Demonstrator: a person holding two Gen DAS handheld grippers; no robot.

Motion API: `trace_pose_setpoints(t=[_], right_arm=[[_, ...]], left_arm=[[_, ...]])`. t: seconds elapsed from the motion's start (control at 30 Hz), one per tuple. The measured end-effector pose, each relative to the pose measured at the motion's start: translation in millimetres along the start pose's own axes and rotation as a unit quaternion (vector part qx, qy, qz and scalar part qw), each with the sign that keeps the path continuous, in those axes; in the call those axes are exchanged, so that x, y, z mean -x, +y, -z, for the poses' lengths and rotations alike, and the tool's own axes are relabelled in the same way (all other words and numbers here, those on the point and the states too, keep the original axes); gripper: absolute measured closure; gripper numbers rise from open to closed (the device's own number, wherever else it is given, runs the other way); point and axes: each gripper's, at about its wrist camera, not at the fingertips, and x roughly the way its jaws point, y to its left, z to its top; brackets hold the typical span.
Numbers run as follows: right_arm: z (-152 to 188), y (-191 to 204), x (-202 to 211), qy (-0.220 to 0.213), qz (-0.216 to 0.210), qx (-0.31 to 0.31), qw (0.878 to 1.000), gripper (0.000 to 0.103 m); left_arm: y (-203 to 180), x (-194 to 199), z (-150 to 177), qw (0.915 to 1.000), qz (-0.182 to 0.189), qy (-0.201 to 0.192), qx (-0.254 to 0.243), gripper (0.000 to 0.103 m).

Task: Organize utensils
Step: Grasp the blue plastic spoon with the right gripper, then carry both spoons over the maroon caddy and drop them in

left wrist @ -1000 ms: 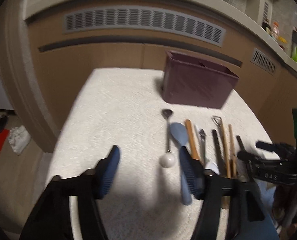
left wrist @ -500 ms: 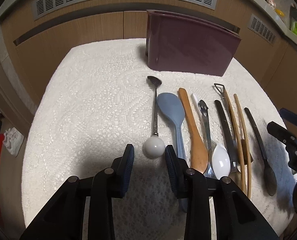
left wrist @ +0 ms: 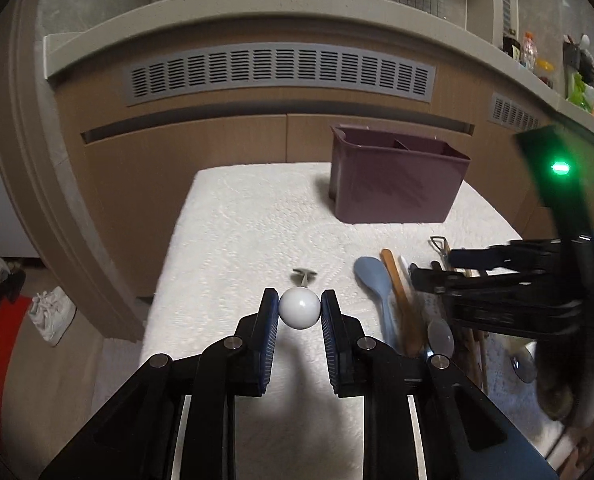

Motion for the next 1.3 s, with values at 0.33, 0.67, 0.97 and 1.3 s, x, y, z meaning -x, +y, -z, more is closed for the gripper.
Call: trace_pose_setpoints(t=[0.33, 0.67, 0.97, 1.3], right_arm=[[-18, 28, -53, 0.050, 0.021, 0.005, 0.999, 0.054], [8, -16, 19, -0.001, 0.020, 0.027, 0.999, 0.096], [18, -77, 58, -0.029, -0.011, -0.022, 0.999, 0.098], [27, -109, 87, -0.066, -0.016, -0.070, 0.995, 0.098]], left_arm=[[21, 10, 5, 0.9996, 0.000, -0.009, 0.026, 0.081], [5, 21, -2, 0.9995, 0.010, -0.025, 0.016, 0.081], [-29, 37, -26, 0.9984, 0.031, -0.047, -0.008, 0.081], [-49, 44, -47, 0.9971, 0.055, -0.052, -0.011, 0.081]])
